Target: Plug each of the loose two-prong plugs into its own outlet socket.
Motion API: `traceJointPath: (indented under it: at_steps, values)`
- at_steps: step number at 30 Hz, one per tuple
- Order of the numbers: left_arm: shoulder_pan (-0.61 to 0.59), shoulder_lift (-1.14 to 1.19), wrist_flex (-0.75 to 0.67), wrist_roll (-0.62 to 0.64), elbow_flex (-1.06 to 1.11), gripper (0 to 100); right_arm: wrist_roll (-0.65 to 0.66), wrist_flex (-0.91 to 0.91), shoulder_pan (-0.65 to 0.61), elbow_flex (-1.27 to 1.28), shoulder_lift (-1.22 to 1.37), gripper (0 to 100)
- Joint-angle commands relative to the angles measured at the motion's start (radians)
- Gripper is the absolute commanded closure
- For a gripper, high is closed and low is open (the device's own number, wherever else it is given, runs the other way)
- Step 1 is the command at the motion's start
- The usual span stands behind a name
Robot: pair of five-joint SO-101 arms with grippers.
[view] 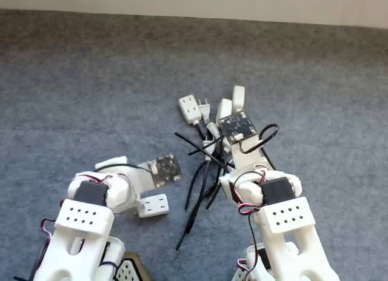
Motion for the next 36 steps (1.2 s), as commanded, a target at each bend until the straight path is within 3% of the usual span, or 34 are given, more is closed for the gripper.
traceJointPath:
  at_steps: [1, 5, 12, 17, 22, 26, 36]
  values:
    - [-0.062, -0.008, -0.098, 0.017, -0.035, 70, 0.012, 0.002, -0.010, -0.005, -0.024, 99.2]
    - [-0.087, -0.016, -0.121, 0.043, -0.039, 70, 0.012, 0.002, -0.010, -0.005, -0.024, 99.2]
    - [-0.085, -0.010, -0.104, 0.245, -0.209, 70, 0.012, 0.002, -0.010, -0.005, -0.024, 99.2]
    - [-0.074, -0.016, 0.187, 0.137, -0.277, 70, 0.012, 0.002, -0.010, -0.004, -0.024, 99.2]
    - [0.091, -0.016, 0.405, 0.132, -0.202, 70, 0.012, 0.002, -0.010, -0.005, -0.024, 99.2]
    - [0.206, -0.016, 0.350, 0.137, -0.090, 70, 0.012, 0.002, -0.010, -0.005, -0.024, 99.2]
    - [0.209, -0.007, 0.003, 0.132, 0.025, 70, 0.031, 0.002, -0.010, -0.004, -0.024, 99.2]
